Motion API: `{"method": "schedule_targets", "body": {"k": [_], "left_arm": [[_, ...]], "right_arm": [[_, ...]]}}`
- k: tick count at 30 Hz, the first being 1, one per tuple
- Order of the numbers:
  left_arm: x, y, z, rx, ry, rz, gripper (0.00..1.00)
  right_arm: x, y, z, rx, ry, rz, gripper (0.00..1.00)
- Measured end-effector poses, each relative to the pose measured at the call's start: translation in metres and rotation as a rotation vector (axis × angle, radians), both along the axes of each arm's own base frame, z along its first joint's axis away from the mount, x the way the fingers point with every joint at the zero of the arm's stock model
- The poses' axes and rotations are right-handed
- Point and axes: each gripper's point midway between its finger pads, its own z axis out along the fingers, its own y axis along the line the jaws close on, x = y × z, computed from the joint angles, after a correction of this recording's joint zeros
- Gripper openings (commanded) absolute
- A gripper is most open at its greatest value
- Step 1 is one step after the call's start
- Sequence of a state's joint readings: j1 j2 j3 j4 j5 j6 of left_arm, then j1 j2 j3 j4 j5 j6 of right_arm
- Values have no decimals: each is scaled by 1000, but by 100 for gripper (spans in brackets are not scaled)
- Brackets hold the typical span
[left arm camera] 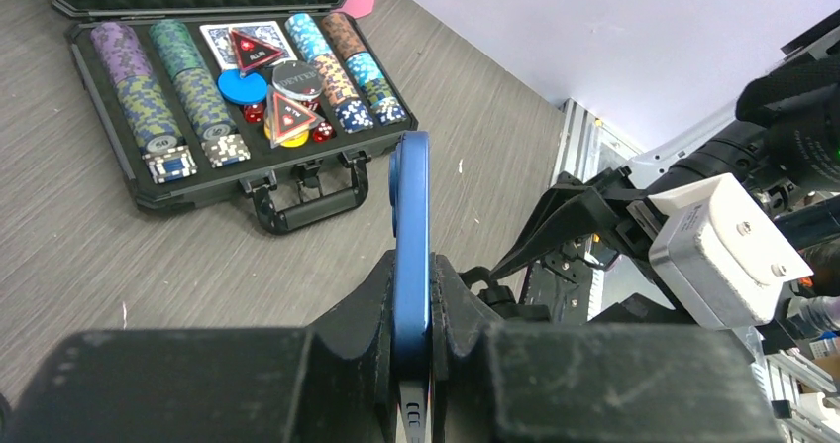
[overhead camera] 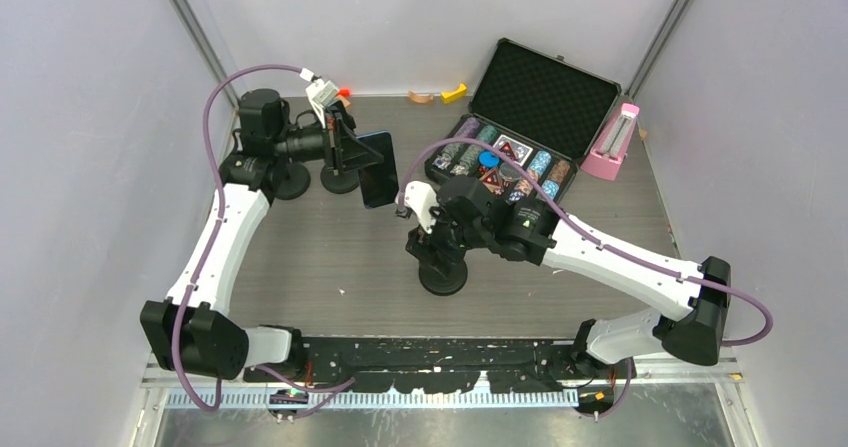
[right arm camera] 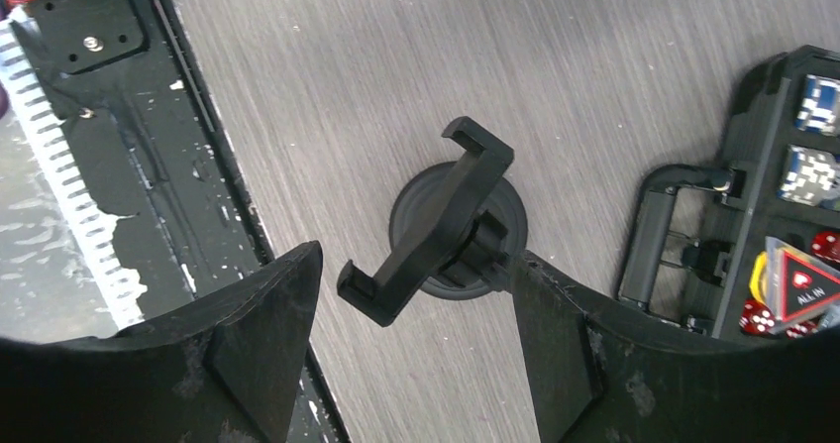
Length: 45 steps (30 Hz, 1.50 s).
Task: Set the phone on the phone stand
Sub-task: Move the phone stand to the center of the board.
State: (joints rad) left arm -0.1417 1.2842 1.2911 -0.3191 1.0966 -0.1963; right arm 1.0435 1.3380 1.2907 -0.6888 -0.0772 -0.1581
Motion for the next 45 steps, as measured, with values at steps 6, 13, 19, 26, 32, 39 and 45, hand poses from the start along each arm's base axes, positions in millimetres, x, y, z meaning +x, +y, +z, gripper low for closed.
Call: {"method": "schedule_targets", "body": {"k": [6,13,19,26,32,39,45], "left_arm": [[4,0,-4,3,13,6,0],[4,0,-5,3,21,6,0],[4,0,-5,3,20,5,0],[4,0,-5,4,17,4,0],[4,0,-5,4,16,4,0],[1,-3,-8,9,-2,-21,0],[-6,-11,-12,16,-22,-66,0]], "right_arm": [[13,-8,-1,-42,-67,-56,75],[17,-25,-11,-122,-107,-78,74],[16,-40,-15,-163,-132,-79,73],[22,-64,-19,-205,-164,-117,72],[29,-86,-17,-212,-178,-177,71],[39,-116,-14,-203,-179,-267,64],[44,-133,-12,-175,-160,-328,53]]}}
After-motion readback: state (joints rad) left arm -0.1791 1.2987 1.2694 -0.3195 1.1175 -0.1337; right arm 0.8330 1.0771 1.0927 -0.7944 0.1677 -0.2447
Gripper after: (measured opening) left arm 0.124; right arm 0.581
